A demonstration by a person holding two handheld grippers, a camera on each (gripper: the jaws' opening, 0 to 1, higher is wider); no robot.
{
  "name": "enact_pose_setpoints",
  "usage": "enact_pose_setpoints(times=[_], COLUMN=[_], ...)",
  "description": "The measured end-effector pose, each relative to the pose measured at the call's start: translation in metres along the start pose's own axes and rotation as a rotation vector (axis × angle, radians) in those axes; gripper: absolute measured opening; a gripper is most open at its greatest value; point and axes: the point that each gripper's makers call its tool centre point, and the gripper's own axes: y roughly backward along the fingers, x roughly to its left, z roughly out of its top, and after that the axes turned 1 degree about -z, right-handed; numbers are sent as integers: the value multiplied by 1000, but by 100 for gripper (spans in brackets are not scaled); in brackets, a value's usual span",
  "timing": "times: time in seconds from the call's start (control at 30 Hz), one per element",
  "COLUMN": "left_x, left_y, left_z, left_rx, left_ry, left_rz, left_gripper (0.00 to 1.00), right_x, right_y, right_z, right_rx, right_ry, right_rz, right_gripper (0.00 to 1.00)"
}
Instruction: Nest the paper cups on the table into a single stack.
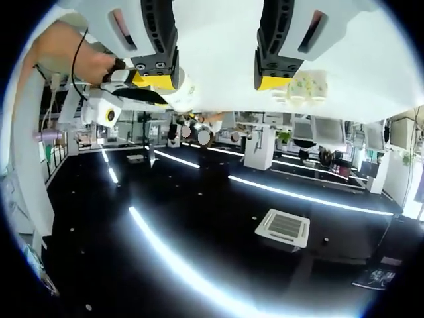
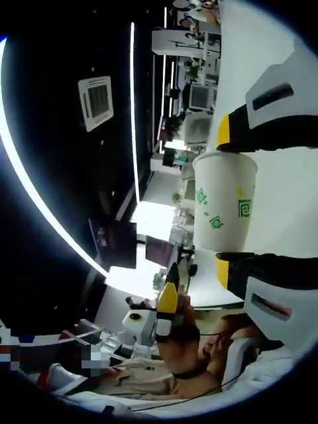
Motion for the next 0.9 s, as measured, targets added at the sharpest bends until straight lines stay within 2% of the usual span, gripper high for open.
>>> enact_pose_setpoints(times=[0.1, 0.23, 0.33, 0.43, 0.53, 0.7, 0.8, 0.9], left_x=[-2, -5, -3, -6, -15, -27, -31, -31], left_y=[-6, -19, -28, -36, -45, -56, -60, -64], left_z=[-2, -4, 1, 8, 2, -1, -7, -13], left_rx=[23, 76, 102, 117, 182, 211, 234, 254], left_ry=[-2, 47, 13, 18, 40, 77, 73, 78], left_rz=[-18, -75, -83, -106, -158, -207, -214, -214], left_gripper=[51, 54, 53, 53, 53, 50, 50, 50], right_x=[4, 8, 11, 14, 19, 28, 33, 37], right_y=[-3, -4, -5, -6, -8, -11, -13, -18], right_z=[4, 5, 4, 2, 3, 7, 6, 5], right_rx=[-9, -20, -26, -28, -33, -27, -6, 3], right_ry=[14, 24, 33, 42, 70, 207, 286, 308], right_rz=[12, 24, 33, 46, 60, 71, 69, 70], right_gripper=[63, 63, 63, 63, 63, 63, 63, 63])
